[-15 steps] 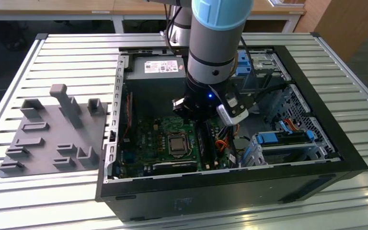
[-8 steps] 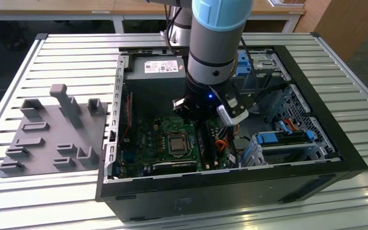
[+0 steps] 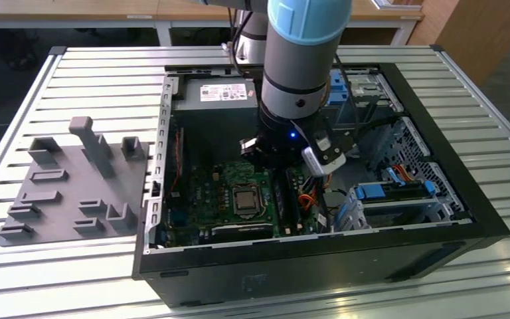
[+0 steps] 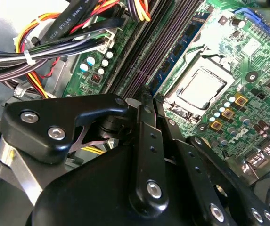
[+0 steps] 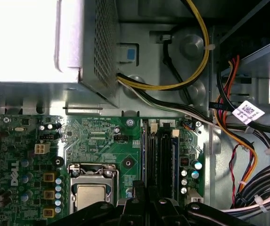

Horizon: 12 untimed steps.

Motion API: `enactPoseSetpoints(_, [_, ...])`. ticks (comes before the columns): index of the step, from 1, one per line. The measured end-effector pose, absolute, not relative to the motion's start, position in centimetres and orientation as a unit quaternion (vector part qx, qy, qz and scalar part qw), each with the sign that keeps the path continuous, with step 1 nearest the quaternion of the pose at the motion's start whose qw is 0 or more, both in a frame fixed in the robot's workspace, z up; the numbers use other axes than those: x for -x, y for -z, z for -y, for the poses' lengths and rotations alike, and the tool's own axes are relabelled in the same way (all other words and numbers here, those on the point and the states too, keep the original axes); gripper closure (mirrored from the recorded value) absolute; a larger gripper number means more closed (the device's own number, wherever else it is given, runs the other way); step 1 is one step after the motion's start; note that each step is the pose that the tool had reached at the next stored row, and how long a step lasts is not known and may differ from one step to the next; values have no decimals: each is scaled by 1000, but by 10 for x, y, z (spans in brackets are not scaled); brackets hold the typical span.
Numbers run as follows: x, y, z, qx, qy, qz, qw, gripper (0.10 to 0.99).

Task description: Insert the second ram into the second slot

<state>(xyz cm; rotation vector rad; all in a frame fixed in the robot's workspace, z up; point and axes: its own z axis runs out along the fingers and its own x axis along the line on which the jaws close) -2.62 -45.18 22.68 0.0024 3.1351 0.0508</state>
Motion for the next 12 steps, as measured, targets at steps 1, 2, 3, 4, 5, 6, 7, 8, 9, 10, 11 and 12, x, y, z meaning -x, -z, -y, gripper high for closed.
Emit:
enactPoseSetpoints(1, [26,-227,452,-1,-13,-1000,3,949])
enactPoseSetpoints(2, [26,-227,452,-1,-10,-1000,3,949])
enactPoseSetpoints(3, [26,-227,452,-1,-7,-1000,3,949])
enactPoseSetpoints(4, [26,-227,452,-1,-5,-1000,3,949])
enactPoseSetpoints(5, [26,-227,452,-1,-3,-1000,3,949])
enactPoseSetpoints(6, [26,-227,453,-1,-2,-1000,3,949])
enactPoseSetpoints(7, [26,-227,453,-1,-2,-1000,3,949])
enactPoseSetpoints(8, [26,-227,453,-1,-2,-1000,3,949])
enactPoseSetpoints(9, [26,-227,453,-1,-2,-1000,3,949])
enactPoseSetpoints(10, [26,-227,453,-1,-2,-1000,3,949])
enactPoseSetpoints(11, [26,-227,454,-1,-2,-1000,3,949])
enactPoseSetpoints(12, [26,-227,454,-2,-2,-1000,3,949])
